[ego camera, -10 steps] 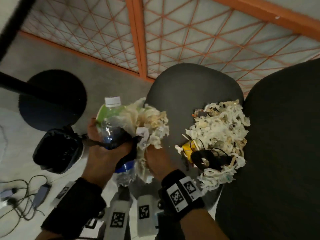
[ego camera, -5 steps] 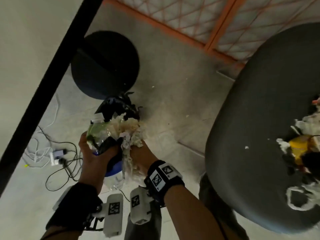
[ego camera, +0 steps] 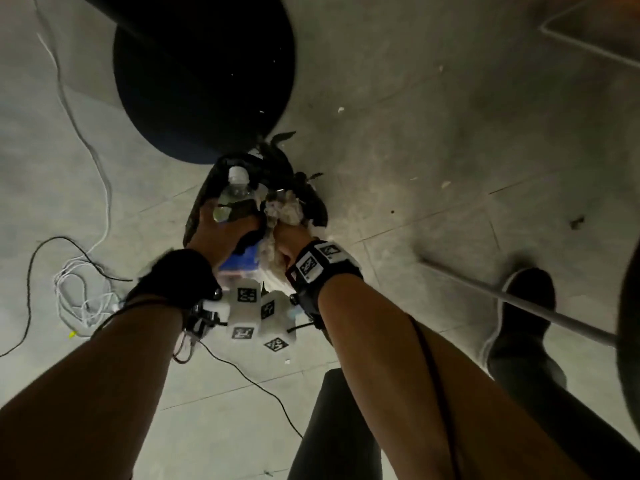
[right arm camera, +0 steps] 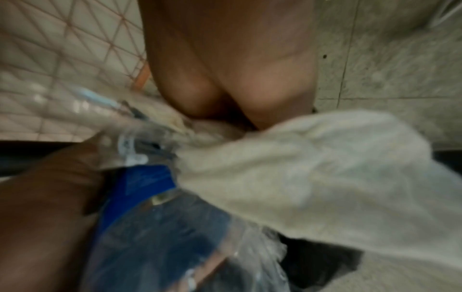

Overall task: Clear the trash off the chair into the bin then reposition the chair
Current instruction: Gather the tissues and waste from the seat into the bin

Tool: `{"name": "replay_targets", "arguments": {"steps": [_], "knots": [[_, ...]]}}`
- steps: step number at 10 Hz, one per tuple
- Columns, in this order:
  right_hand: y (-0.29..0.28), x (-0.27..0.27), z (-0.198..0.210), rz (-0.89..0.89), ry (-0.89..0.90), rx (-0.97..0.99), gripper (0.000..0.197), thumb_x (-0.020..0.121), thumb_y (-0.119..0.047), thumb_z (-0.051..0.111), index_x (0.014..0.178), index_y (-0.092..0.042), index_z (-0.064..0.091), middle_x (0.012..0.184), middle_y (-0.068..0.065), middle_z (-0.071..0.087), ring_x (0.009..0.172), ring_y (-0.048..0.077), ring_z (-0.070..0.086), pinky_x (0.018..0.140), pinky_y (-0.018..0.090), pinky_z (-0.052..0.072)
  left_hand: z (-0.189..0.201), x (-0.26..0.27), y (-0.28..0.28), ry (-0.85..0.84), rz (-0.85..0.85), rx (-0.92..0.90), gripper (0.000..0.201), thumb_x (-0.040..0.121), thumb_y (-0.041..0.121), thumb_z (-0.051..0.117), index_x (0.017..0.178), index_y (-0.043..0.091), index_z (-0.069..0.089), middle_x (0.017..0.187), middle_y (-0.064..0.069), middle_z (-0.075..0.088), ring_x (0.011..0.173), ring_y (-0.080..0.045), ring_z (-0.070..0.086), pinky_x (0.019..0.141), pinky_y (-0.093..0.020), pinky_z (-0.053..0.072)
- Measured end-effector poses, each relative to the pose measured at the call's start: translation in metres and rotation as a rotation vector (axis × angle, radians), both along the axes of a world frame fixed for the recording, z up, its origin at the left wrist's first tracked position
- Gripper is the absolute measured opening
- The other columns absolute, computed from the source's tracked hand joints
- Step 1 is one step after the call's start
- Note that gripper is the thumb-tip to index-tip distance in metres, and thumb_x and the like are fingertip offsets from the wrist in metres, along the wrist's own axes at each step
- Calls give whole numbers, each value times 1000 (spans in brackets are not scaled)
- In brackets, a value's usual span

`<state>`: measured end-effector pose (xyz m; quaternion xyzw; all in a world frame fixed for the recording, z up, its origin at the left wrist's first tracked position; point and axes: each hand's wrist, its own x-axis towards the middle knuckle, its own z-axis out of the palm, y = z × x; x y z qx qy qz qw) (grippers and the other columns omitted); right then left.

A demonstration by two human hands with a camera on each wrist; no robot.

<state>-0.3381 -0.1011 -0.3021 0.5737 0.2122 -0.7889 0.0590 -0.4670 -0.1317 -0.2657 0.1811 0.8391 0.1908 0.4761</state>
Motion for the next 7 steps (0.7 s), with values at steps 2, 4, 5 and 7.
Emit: {"name": "replay_targets", "arguments": {"steps": [2, 4, 5, 7], "knots": [[-1, 2, -20, 14, -213, 19, 52, 100, -18, 42, 147, -1, 29, 156, 18, 27, 142, 31, 30, 113, 32, 27, -41, 6, 36, -89, -342, -342, 12, 89, 23, 65, 95, 13, 65, 100, -10, 59, 95, -21, 53, 92, -34, 40], [22, 14, -1, -409, -68, -216, 19, 98, -29, 46, 106, -19, 61, 80, 7, 72, 72, 17, 69, 52, 19, 54, -41, 11, 46, -31, -319, -318, 75, 84, 55, 62, 144, 15, 43, 149, -11, 44, 137, -29, 40, 116, -38, 26], [32, 20, 11, -463, -89, -198, 32, 96, -24, 44, 65, -23, 41, 26, -9, 44, 20, 2, 41, 26, 10, 30, -23, 4, 47, 10, -234, -249, 96, 57, 80, 65, 132, 19, 58, 131, -9, 61, 120, -27, 56, 107, -45, 40], [42, 18, 11, -310, -48, -54, 23, 91, -28, 49, 68, -25, 49, 41, -12, 58, 59, 8, 57, 69, 27, 54, 5, 17, 31, 39, -391, -218, 64, 86, 43, 65, 143, 33, 39, 125, 3, 50, 113, -16, 50, 98, -36, 41]]}}
